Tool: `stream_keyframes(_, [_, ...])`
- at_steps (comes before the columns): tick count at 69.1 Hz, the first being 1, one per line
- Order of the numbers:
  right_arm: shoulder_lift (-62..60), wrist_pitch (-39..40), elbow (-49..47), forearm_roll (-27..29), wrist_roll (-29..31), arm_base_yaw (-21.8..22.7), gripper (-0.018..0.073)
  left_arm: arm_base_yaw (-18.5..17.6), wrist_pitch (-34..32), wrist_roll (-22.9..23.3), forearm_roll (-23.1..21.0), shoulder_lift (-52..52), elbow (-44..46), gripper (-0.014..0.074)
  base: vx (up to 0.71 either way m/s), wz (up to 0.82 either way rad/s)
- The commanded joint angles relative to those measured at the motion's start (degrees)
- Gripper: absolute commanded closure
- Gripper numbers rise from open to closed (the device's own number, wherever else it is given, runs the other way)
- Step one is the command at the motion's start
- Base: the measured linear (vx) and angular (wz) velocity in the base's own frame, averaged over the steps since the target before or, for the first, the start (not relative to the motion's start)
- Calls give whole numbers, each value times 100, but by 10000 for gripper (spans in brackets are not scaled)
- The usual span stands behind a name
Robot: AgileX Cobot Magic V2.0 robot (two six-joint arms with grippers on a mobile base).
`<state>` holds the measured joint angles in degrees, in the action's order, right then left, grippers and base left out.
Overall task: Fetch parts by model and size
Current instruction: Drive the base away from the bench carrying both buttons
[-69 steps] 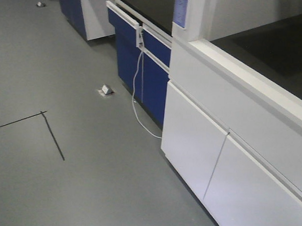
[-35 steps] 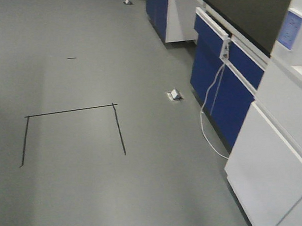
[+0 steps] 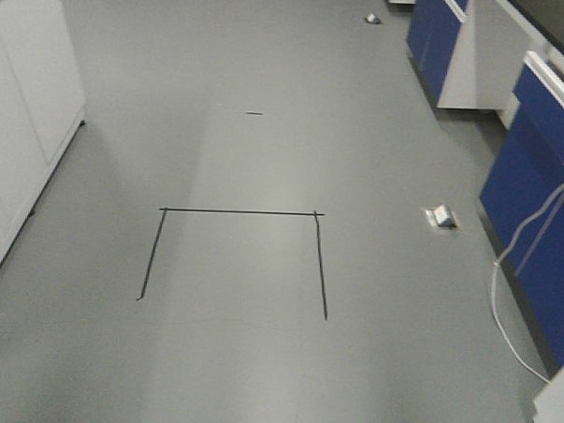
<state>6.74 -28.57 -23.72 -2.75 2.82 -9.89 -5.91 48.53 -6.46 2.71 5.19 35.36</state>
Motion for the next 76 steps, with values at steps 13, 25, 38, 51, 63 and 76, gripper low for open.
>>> stream_keyframes(13, [73,432,-150,-32,43,20,564,-28,-438,24,-13,104,111,603,15,29])
stream_keyframes(25, [73,432,-150,-32,43,20,564,-28,-438,24,-13,104,111,603,14,17])
stream_keyframes(38, [73,432,-150,-32,43,20,564,-28,-438,24,-13,104,111,603,18,5])
stream_keyframes(51, [73,432,-150,-32,43,20,564,-28,-438,24,-13,104,111,603,26,-5])
stream_keyframes(63, [73,432,-150,-32,43,20,564,-28,-438,24,-13,104,111,603,33,-8])
stream_keyframes(76, [73,432,-150,-32,43,20,564,-28,-438,24,-13,104,111,603,36,-7])
